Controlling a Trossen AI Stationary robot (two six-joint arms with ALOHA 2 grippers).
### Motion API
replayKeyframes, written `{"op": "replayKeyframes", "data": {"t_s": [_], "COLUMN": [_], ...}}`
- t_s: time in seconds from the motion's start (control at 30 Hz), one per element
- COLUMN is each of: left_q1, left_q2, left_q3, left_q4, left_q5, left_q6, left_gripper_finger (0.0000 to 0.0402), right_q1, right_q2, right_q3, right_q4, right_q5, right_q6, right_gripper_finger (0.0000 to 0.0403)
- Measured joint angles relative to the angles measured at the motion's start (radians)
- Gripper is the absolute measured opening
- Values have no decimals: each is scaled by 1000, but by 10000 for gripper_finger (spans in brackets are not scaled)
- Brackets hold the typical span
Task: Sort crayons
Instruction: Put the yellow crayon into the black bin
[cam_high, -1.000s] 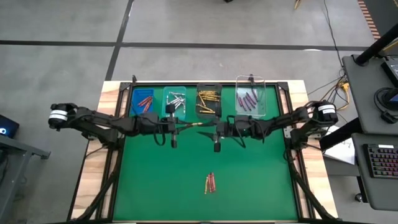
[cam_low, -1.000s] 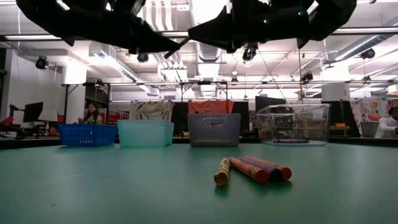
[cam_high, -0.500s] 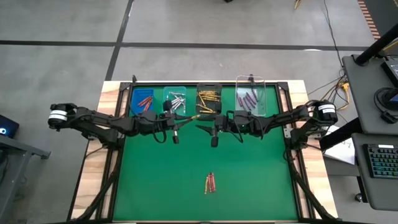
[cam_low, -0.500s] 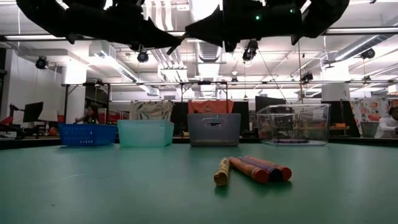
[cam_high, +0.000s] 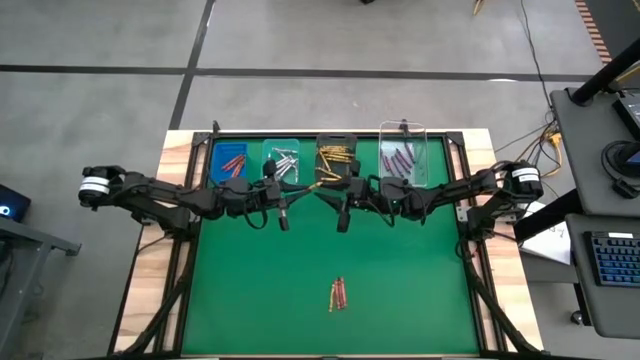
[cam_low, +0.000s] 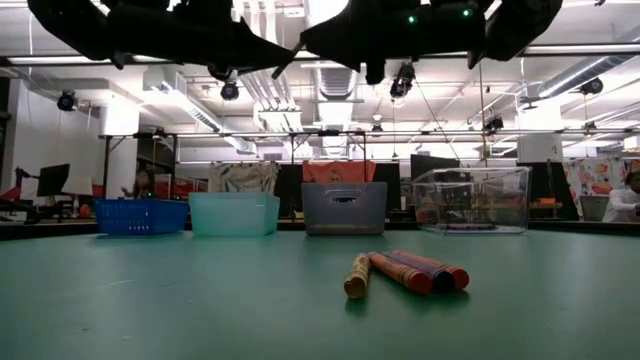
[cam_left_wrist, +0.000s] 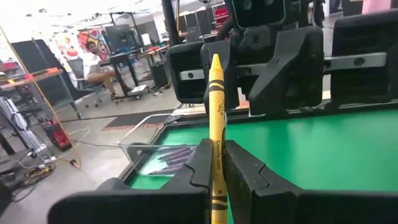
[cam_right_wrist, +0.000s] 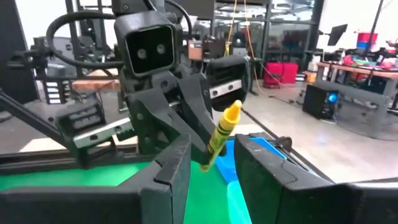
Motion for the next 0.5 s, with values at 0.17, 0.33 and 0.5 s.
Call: {"op": "replayKeyframes", "data": {"t_s": [0.17, 0.33, 0.5], "left_q1": [0, 0, 0], "left_q2": [13, 48, 117], "left_q3": [-1, -1, 12], "left_q4": [40, 117, 211], "left_q5": [1, 4, 3], "left_q6": [-12, -12, -24], "left_gripper_finger": [0, 0, 0], "right_q1": [-2, -14, -33], "right_q2": [1, 1, 8], "right_q3": [0, 0, 6], "right_q4": [35, 79, 75], "right_q5": [-16, -19, -18], "right_q6": [13, 16, 11], "right_gripper_finger": [116, 116, 116]}}
